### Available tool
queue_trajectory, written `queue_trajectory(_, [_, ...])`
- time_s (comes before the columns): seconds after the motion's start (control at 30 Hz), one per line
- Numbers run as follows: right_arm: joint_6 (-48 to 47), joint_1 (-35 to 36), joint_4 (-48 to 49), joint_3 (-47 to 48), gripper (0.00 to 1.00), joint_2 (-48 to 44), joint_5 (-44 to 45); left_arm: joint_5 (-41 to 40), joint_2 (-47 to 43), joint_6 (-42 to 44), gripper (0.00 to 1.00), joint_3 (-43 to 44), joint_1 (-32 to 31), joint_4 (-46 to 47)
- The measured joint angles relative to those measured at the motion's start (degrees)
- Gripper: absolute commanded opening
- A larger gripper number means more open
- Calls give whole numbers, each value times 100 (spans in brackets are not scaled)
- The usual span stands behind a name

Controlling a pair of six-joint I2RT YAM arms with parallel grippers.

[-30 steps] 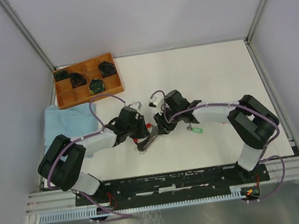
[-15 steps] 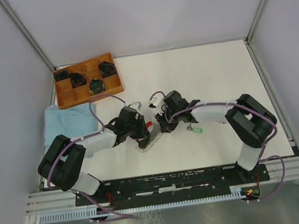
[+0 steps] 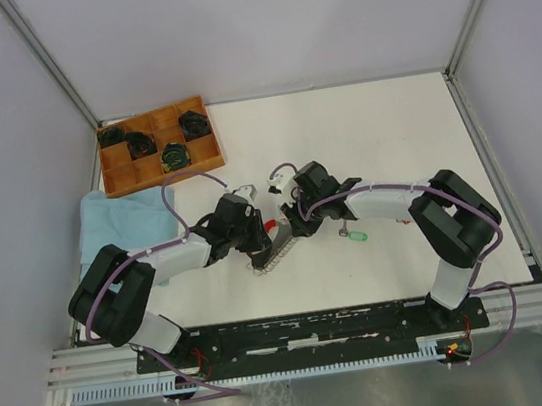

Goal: Put the keys on the keyring

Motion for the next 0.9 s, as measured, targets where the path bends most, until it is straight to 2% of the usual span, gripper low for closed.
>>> queue_trajectory(0.47, [-83,-122,-223,61,9,13,216,2,-26,0,31,-48,0,61])
queue_trajectory(0.63, [-42,-138,-234,81,1,13,236,2,-26,0,31,-50,2,61])
queue_trajectory(0.9, [76,-227,-260,98,1,-13,271,46,-61,-31,31,-142,11,184])
